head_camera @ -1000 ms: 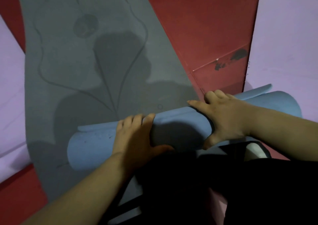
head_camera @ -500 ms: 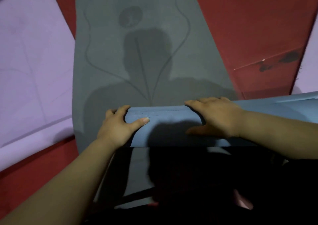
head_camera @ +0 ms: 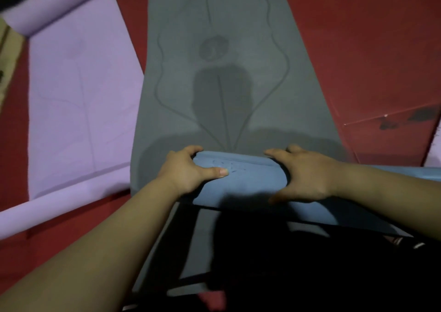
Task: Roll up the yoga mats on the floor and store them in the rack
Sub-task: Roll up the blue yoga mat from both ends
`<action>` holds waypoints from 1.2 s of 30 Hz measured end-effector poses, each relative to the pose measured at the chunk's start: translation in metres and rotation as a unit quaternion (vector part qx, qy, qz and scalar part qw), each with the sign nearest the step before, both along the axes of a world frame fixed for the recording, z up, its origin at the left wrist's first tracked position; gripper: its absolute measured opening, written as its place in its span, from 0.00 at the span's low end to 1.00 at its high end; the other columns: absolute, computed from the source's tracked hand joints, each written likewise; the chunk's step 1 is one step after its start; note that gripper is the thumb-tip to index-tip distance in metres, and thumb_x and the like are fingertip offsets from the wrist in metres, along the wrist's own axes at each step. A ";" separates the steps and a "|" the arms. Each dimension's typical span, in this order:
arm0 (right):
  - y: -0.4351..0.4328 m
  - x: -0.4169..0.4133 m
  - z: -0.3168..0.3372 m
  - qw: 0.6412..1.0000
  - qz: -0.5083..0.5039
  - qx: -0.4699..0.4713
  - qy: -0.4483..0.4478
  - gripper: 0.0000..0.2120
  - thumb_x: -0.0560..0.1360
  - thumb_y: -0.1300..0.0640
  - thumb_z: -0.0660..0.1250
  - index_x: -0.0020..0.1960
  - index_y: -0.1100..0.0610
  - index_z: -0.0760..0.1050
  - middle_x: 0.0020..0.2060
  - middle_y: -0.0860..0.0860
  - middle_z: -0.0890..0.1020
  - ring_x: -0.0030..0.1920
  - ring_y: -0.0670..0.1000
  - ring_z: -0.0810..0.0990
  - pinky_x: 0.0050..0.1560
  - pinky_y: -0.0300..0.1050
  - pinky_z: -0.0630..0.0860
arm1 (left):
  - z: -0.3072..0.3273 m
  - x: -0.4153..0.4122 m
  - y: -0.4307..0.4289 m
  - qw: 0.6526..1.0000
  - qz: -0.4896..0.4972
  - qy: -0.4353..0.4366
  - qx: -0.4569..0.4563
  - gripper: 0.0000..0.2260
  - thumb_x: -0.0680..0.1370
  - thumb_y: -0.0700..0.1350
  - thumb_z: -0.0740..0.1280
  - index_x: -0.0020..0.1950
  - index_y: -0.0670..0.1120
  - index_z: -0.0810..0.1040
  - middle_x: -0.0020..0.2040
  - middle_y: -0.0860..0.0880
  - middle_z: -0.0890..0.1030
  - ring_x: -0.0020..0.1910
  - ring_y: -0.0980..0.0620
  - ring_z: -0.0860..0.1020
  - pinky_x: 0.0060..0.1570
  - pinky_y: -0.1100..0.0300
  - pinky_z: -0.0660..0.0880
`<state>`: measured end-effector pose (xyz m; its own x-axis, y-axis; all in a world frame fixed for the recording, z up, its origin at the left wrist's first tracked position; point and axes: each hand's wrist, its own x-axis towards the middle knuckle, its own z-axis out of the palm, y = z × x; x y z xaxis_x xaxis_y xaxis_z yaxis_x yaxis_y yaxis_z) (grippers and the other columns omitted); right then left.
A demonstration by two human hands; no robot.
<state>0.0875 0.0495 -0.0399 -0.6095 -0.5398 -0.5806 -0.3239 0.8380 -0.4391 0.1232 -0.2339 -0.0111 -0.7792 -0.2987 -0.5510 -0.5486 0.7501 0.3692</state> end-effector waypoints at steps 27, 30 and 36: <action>-0.029 0.081 0.409 0.876 -0.054 -0.360 0.317 0.77 0.52 0.41 0.87 0.75 0.28 0.28 0.80 0.41 0.55 0.74 0.41 0.62 0.73 0.45 0.66 | 0.442 0.105 0.058 0.794 -0.027 0.607 -0.012 0.36 0.69 0.72 0.70 0.74 0.59 0.72 0.70 0.57 0.71 0.66 0.59 0.70 0.62 0.65 0.67; -0.044 0.086 0.409 0.889 -0.028 -0.373 0.266 0.72 0.57 0.44 0.86 0.76 0.27 0.30 0.80 0.41 0.57 0.74 0.37 0.61 0.73 0.42 0.64 | 0.437 0.117 0.042 0.794 -0.017 0.606 0.035 0.32 0.68 0.66 0.76 0.69 0.58 0.77 0.64 0.60 0.74 0.60 0.64 0.74 0.54 0.76 0.65; -0.059 0.103 0.349 0.875 -0.034 -0.481 0.046 0.45 0.76 0.60 0.74 0.79 0.35 0.50 0.68 0.30 0.74 0.70 0.38 0.73 0.71 0.41 0.71 | 0.355 0.126 0.019 0.844 -0.072 0.530 0.052 0.36 0.60 0.71 0.73 0.66 0.60 0.76 0.65 0.60 0.69 0.62 0.74 0.68 0.62 0.77 0.64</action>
